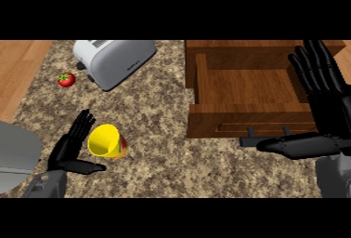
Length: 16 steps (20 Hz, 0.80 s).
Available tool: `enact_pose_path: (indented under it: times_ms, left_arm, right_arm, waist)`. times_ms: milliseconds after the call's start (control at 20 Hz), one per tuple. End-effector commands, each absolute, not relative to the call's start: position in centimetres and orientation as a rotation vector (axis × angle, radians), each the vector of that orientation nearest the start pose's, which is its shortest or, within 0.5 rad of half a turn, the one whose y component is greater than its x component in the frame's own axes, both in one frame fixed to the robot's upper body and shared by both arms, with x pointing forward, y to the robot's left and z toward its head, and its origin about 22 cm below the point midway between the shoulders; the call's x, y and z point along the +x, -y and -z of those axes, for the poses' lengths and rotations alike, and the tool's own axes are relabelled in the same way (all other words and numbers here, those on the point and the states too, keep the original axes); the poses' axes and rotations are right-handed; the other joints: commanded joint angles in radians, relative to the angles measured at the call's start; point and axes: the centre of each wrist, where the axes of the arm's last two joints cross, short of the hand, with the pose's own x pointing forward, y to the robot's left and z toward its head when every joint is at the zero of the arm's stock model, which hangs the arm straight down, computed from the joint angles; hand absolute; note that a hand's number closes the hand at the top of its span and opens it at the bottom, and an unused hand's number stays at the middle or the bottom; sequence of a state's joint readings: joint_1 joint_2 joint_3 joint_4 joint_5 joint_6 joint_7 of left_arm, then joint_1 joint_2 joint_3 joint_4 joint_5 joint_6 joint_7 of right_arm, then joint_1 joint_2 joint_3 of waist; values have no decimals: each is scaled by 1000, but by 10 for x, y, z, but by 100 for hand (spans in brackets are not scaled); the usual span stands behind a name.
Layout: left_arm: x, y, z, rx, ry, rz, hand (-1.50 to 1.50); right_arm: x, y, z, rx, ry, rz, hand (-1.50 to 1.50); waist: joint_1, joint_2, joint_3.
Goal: Pick up the cup, place it into the drawer and close the drawer
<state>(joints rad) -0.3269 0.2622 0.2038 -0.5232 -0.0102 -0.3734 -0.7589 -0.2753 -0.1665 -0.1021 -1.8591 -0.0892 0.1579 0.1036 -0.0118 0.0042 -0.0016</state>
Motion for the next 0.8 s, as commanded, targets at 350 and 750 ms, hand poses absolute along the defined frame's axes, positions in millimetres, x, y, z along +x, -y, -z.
enact_pose_path:
  times_ms: [350,750]
  left_arm:
    - [260,-330,141,-168,1682,49,-150]
    - [252,-320,151,-191,1682,81,-150]
  right_arm:
    - [258,255,-159,80,2005,-274,-150]
    - [276,271,-146,80,2004,-275,-150]
  waist:
    - [-20,4,-3]
    - [-11,6,-2]
